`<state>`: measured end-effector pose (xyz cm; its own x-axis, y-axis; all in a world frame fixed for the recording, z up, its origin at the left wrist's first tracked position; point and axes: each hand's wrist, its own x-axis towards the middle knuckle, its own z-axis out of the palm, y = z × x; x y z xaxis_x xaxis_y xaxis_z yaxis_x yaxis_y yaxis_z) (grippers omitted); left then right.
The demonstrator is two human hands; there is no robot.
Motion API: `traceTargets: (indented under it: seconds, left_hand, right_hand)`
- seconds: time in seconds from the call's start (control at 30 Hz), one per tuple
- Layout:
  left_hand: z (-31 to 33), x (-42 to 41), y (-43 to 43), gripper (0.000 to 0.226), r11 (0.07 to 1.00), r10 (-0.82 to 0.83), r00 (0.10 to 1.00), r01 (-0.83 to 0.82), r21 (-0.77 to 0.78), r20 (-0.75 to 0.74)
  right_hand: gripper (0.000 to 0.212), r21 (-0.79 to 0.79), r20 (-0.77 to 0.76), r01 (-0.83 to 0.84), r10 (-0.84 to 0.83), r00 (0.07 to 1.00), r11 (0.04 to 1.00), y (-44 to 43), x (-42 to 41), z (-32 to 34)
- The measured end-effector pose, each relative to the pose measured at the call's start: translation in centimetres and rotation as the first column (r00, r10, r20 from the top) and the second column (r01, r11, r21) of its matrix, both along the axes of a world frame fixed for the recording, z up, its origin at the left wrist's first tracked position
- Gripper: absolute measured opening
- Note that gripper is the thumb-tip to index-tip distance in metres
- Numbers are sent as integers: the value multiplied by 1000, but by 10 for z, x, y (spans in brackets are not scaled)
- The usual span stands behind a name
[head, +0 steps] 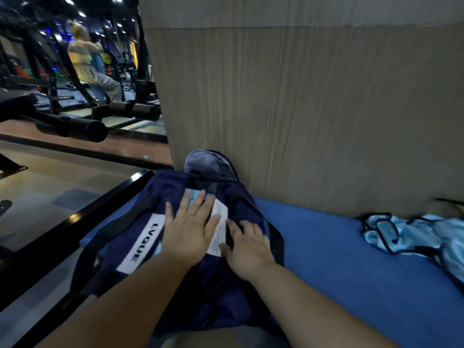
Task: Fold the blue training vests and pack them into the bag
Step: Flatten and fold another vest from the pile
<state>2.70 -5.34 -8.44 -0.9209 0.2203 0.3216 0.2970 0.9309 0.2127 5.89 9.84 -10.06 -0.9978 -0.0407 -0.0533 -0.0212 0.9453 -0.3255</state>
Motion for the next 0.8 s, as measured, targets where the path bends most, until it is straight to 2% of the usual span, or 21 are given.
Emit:
traceTargets:
  seconds: [0.1,0.2,0.43,0.57,0.7,0.8]
  left_hand:
    - [12,18,52,82,990,-132,991,133,-39,27]
    - [3,34,97,60,974,-202,970,213,-76,139]
    - [-27,71,183,61,909,-350,880,402,-110,320]
    - [-39,91,241,62,846,-435,809,517,-127,396]
    - [-48,109,293,63,770,-498,730,620,-148,467]
    - [-58,119,319,64,746,-518,713,647,-159,473]
  right_hand:
    - [63,124,8,62,-64,998,990,28,13,-1]
    - [59,138,28,166,-172,985,976,71,29,-3]
    - [58,156,80,458,-473,877,875,204,87,-8]
    - [58,124,123,572,-585,802,811,267,124,-9]
    - [58,130,62,631,-641,765,765,310,160,-15]
    - [56,134,-2,657,-662,749,742,332,179,-18]
